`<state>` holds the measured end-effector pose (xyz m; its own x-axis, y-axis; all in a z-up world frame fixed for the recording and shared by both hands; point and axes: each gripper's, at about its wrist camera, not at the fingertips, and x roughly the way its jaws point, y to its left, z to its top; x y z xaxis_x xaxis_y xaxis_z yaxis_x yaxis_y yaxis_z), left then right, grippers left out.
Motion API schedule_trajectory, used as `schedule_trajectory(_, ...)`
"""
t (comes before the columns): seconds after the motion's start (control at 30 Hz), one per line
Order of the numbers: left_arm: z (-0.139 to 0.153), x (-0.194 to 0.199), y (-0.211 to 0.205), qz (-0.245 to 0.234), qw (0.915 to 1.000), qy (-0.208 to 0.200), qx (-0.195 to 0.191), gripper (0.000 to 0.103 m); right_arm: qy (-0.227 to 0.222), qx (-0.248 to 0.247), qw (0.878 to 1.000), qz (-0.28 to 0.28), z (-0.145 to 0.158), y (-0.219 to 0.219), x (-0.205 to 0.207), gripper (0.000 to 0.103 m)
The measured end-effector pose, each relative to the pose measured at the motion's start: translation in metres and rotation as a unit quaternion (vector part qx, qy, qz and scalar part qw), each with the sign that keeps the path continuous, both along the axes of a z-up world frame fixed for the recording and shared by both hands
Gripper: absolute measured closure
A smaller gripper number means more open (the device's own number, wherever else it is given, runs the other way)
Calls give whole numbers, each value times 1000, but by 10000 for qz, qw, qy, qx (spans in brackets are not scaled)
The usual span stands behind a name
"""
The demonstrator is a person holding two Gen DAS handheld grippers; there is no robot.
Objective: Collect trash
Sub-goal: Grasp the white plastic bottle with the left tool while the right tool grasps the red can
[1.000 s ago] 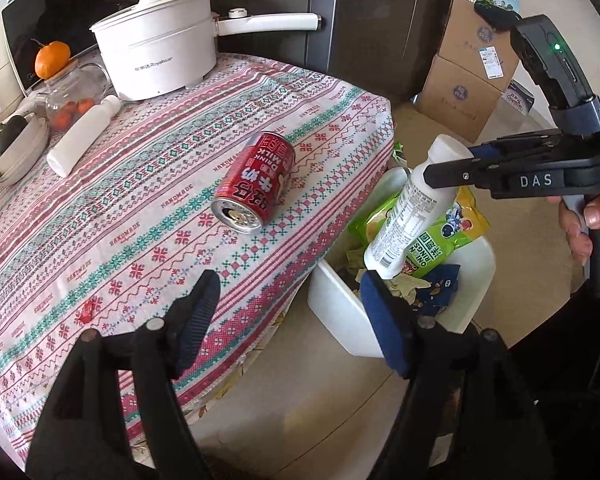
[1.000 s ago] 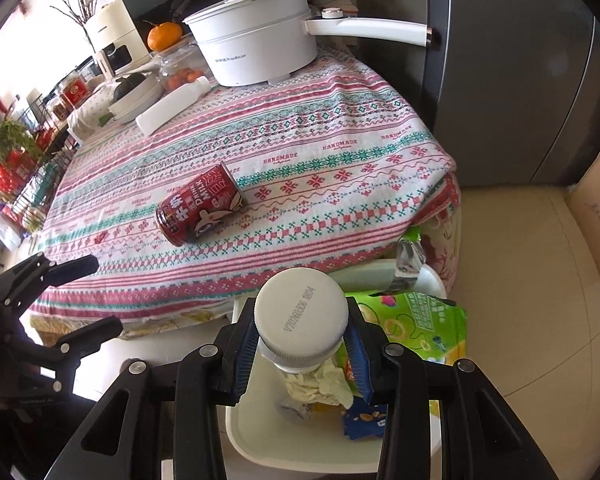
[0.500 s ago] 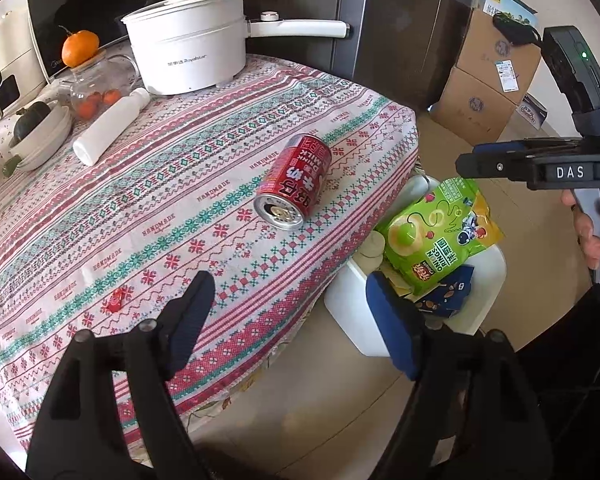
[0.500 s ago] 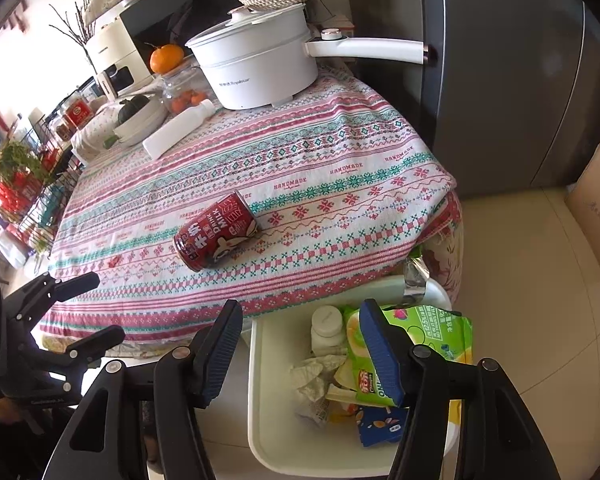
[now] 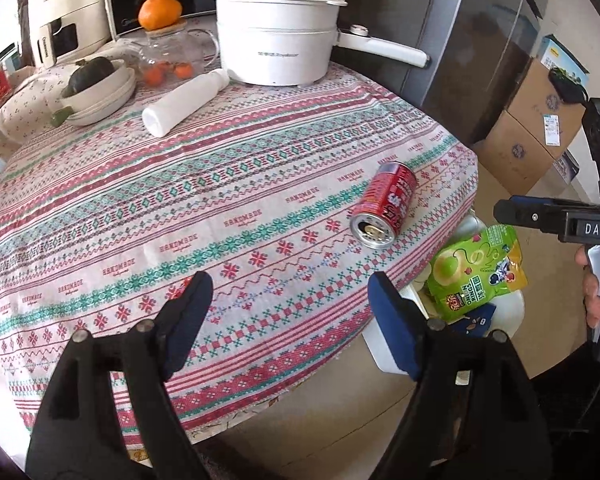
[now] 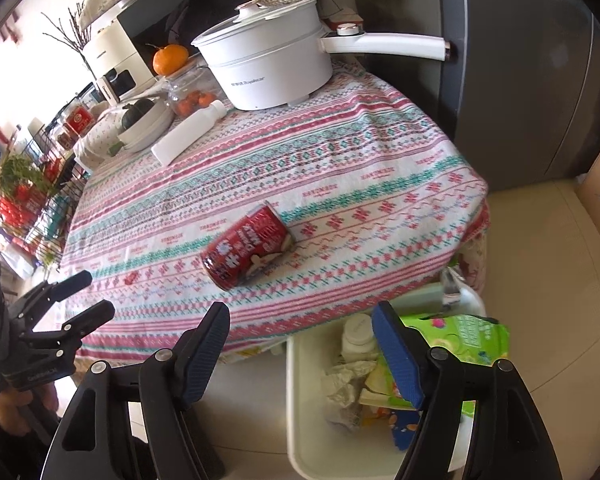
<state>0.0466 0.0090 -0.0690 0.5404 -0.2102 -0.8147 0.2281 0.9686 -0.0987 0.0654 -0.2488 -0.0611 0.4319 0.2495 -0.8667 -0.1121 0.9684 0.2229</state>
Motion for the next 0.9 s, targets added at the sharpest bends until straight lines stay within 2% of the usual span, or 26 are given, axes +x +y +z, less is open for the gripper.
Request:
schedule_trajectory(0.27,-7,6,35,420,9990,104,129,23,586,682,9953,-369,-34,41,41,27)
schedule_trajectory(0.5,1,40,61,347,9977,-64,587,22,842,567,9920,-755,-74,60,70,25)
schedule_trajectory(0.7,-4,113,76,106,9949,-189,982,22,939,872,9879,-868,-90,68,90,25)
schedule_trajectory(0.77,-8,142,77,-1,9932,-204,1144,22,926,985,9866,-913,-92,69,96,27)
schedule_trajectory(0.9,-19,198,74,-254,9906,-99,1339,22,876,955,9895,-643,-93,74,111,34)
